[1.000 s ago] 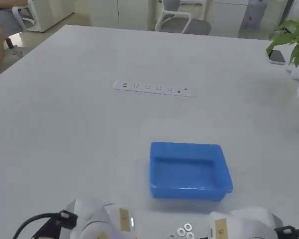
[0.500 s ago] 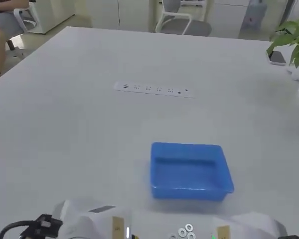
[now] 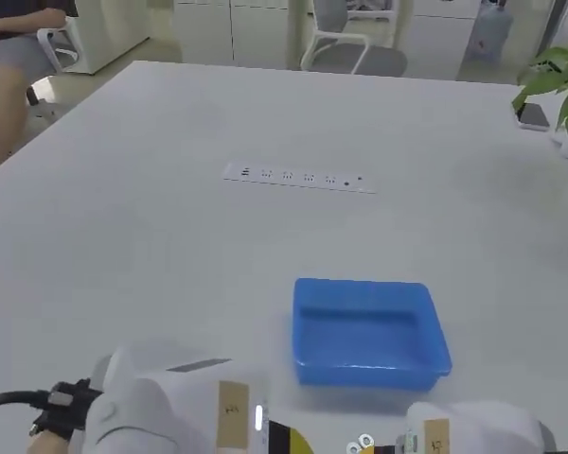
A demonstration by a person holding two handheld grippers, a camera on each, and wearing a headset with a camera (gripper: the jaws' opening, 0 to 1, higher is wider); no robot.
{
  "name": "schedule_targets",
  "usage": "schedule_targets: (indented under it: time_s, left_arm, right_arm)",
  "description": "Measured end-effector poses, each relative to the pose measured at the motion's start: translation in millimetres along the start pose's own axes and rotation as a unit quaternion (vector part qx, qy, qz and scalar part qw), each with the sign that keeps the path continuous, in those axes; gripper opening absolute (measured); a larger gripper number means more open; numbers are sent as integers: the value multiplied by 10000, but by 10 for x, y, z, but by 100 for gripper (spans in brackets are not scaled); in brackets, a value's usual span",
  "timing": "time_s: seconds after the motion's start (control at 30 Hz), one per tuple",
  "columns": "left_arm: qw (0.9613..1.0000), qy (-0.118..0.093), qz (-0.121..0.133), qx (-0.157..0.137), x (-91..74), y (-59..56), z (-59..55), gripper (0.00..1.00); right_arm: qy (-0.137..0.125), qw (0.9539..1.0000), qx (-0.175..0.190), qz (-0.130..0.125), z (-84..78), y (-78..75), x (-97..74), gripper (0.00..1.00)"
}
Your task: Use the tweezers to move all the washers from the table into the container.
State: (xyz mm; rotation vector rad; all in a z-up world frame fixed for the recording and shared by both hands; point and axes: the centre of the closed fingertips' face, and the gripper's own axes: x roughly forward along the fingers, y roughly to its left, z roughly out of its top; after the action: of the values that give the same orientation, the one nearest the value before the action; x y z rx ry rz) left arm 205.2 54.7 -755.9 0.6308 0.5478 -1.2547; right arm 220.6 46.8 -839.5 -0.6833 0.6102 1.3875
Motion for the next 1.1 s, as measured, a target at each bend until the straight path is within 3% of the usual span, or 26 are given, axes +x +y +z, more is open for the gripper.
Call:
schedule_targets:
  time_s: [0.23,0.57,0.73,0.8,0.87,1.0,1.1]
  left_arm:
    - [9999,-95,133,-20,-64,160,81,0]
    - [10000,-18,22,7,28,327,54,0]
    - [9997,89,-185,90,68,346,97,0]
    - [9991,145,-404,51,87,312,126,0]
    - [9980,168,-594,-137,115,291,162,0]
    - [9973,213,-694,-61,171,311,220,0]
    - [9968,233,-754,-93,209,313,241,0]
  right_arm:
    - [-374,9987,340,-118,160,-116,29,7]
    - [-468,9963,712,-95,107,-178,102,8]
    - [-502,9941,964,-42,93,-190,98,9]
    - [-485,9938,1003,32,110,-171,75,12]
    - [-559,9952,800,17,201,-155,-12,12]
    - [-690,9936,889,32,330,-157,-135,13]
    - [-554,9954,775,-17,283,-175,-125,11]
